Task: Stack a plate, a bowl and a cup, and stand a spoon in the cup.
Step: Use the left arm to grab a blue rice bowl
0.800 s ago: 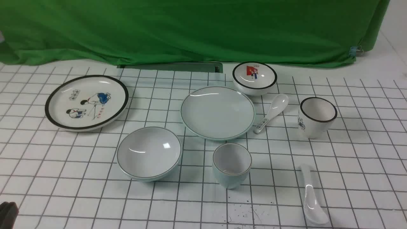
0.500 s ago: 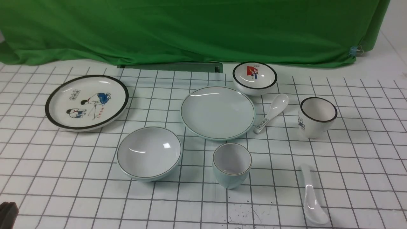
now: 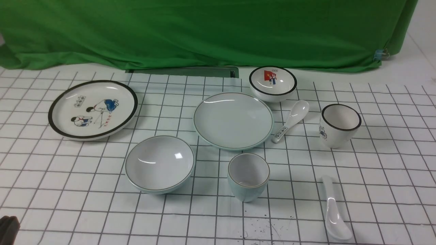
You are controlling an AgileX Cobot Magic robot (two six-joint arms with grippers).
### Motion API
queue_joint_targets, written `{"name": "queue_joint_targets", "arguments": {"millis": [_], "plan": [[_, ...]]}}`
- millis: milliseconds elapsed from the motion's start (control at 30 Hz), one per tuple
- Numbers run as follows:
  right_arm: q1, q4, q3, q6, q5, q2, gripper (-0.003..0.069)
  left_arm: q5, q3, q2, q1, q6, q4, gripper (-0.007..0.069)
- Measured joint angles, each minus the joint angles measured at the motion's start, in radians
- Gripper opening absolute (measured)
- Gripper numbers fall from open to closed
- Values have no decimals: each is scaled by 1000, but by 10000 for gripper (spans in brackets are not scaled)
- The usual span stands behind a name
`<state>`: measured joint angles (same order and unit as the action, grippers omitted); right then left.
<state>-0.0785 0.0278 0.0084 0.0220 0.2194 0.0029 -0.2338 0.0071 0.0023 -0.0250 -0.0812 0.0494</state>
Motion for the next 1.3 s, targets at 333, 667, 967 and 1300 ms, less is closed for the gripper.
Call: {"name": "queue_joint_targets", "arguments": {"millis": [333, 667, 967, 1300], "plan": [[0, 0, 0, 0, 0, 0, 243, 0, 0, 0, 0, 0, 0, -29], [0, 0, 0, -1, 0, 0, 243, 0, 0, 0, 0, 0, 0, -29], [0, 0, 0, -2, -4, 0, 243, 0, 0, 0, 0, 0, -1, -29], [0, 0, 0, -2, -7, 0, 243, 122, 0, 0, 0, 0, -163, -29]]}}
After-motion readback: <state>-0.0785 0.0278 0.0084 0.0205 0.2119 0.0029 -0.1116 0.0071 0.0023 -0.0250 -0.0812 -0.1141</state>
